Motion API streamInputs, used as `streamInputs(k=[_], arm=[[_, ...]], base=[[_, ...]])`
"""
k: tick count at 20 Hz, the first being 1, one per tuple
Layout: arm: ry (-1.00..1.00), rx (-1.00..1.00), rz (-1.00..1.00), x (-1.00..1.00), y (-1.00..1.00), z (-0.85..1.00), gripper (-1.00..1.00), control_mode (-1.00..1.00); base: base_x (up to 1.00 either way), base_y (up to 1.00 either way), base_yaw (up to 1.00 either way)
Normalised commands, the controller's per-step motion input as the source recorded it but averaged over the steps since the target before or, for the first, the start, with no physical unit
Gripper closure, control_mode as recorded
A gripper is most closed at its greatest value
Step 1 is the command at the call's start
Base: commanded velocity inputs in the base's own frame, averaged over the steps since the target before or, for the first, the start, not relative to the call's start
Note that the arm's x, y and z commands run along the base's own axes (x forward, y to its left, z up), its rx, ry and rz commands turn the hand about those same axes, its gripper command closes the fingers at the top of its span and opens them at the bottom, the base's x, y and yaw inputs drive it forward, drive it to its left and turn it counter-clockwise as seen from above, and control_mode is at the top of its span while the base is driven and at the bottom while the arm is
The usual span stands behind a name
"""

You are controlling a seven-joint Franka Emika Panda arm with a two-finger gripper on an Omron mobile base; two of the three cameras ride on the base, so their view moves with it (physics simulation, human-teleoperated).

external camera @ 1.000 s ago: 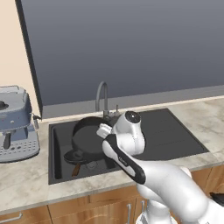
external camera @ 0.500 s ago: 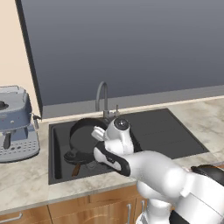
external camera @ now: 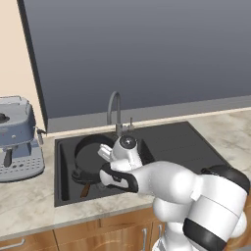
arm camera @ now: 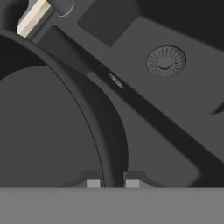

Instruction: Move the pot and pan from the stove into the sink.

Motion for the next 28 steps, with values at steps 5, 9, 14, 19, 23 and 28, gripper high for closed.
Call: streamInputs(k=[5, 9, 14, 19, 23, 28], arm=[[0.04, 0.0, 0.0, 0.01, 0.17, -0.14, 1.0, -1.0], [0.02, 0.0, -0.01, 0.01, 0.21, -0.18, 1.0, -1.0], [0.0, 0.0, 0.0, 0.01, 0.0, -0.08, 1.0, -1.0], [0.0, 0.0, 0.0, 0.23, 0.01, -0.2, 1.0, -1.0], [0.0, 0.0, -0.03, 0.4, 0.08, -0.15, 1.0, -1.0], [0.0, 0.0, -0.02, 0.15, 0.11, -0.16, 1.0, -1.0]], base=[[0.0, 0.0, 0.0], [0.0, 0.0, 0.0], [0.0, 0.0, 0.0], [0.0, 0.0, 0.0], [0.0, 0.0, 0.0], [0.0, 0.0, 0.0]])
